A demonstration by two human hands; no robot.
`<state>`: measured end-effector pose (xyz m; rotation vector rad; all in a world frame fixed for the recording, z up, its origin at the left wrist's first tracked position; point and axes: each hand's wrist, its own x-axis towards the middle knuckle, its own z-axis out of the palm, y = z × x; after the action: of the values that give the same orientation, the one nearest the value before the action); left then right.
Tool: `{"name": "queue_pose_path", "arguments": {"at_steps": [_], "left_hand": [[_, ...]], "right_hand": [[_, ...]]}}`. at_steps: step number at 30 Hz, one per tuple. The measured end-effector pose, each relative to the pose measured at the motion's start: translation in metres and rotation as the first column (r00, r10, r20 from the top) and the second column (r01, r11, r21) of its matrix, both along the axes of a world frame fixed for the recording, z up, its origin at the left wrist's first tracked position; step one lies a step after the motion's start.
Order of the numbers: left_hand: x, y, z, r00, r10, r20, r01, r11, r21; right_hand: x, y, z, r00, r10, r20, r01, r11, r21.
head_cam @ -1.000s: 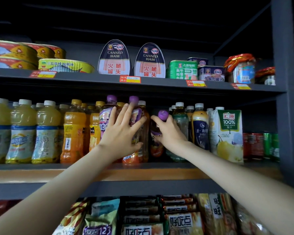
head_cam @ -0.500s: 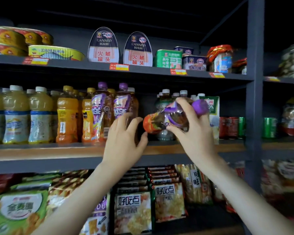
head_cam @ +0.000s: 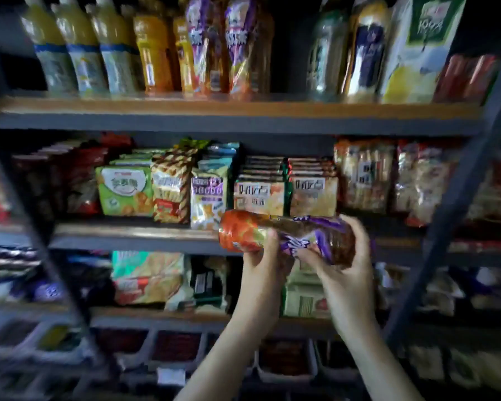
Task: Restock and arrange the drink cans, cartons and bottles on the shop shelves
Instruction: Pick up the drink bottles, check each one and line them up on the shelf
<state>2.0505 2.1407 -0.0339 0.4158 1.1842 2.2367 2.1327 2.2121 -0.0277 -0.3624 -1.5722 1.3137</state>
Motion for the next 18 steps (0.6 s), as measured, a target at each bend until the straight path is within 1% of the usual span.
{"name": "queue_pose_path", "arguments": {"at_steps": [2, 3, 5, 6, 7, 8, 9, 10, 11, 12, 13, 14, 16, 18], "left_hand": [[0.003, -0.009, -0.023, 0.977, 0.063, 0.203, -0.063, 0.998, -0.007], [0.003, -0.013, -0.033, 0.960, 0.094, 0.264, -0.087, 0.996, -0.038], [0.002, -0.022, -0.053, 0.943, 0.150, 0.297, -0.123, 0.986, -0.110], [0.001, -0.026, -0.060, 0.944, 0.174, 0.280, -0.140, 0.981, -0.136], [-0.001, -0.030, -0.066, 0.948, 0.200, 0.247, -0.163, 0.973, -0.162], [-0.004, -0.034, -0.070, 0.954, 0.227, 0.194, -0.191, 0.964, -0.185], [-0.007, -0.038, -0.074, 0.960, 0.251, 0.123, -0.222, 0.953, -0.207], [-0.010, -0.043, -0.077, 0.964, 0.263, 0.026, -0.251, 0.940, -0.230], [-0.013, -0.048, -0.080, 0.962, 0.259, -0.091, -0.274, 0.926, -0.259], [-0.014, -0.054, -0.081, 0.950, 0.236, -0.206, -0.290, 0.911, -0.294], [-0.015, -0.059, -0.082, 0.933, 0.206, -0.294, -0.300, 0.897, -0.324], [-0.017, -0.063, -0.083, 0.917, 0.185, -0.352, -0.310, 0.888, -0.341], [-0.020, -0.069, -0.084, 0.889, 0.139, -0.435, -0.317, 0.873, -0.370], [-0.024, -0.074, -0.086, 0.865, 0.071, -0.496, -0.307, 0.857, -0.413]], "right_hand": [[-0.001, -0.014, -0.030, 0.991, 0.021, 0.134, -0.018, 1.000, -0.019], [-0.002, -0.020, -0.042, 0.981, 0.027, 0.190, -0.026, 1.000, -0.008], [-0.002, -0.028, -0.059, 0.938, -0.019, 0.345, -0.001, 0.998, 0.057], [-0.002, -0.031, -0.063, 0.890, -0.057, 0.451, 0.013, 0.995, 0.101], [-0.001, -0.032, -0.066, 0.823, -0.098, 0.560, 0.020, 0.989, 0.143], [-0.001, -0.033, -0.067, 0.731, -0.150, 0.665, 0.015, 0.979, 0.205], [-0.001, -0.034, -0.066, 0.619, -0.226, 0.752, -0.005, 0.957, 0.292], [-0.002, -0.037, -0.065, 0.508, -0.309, 0.804, -0.045, 0.923, 0.383], [-0.004, -0.041, -0.064, 0.420, -0.386, 0.822, -0.099, 0.880, 0.464], [-0.006, -0.046, -0.062, 0.370, -0.437, 0.820, -0.149, 0.843, 0.517], [-0.010, -0.052, -0.062, 0.356, -0.459, 0.814, -0.180, 0.821, 0.542], [-0.013, -0.058, -0.062, 0.370, -0.469, 0.802, -0.194, 0.805, 0.561], [-0.019, -0.068, -0.066, 0.436, -0.486, 0.757, -0.207, 0.765, 0.610], [-0.027, -0.072, -0.077, 0.518, -0.443, 0.731, -0.264, 0.730, 0.630]]}}
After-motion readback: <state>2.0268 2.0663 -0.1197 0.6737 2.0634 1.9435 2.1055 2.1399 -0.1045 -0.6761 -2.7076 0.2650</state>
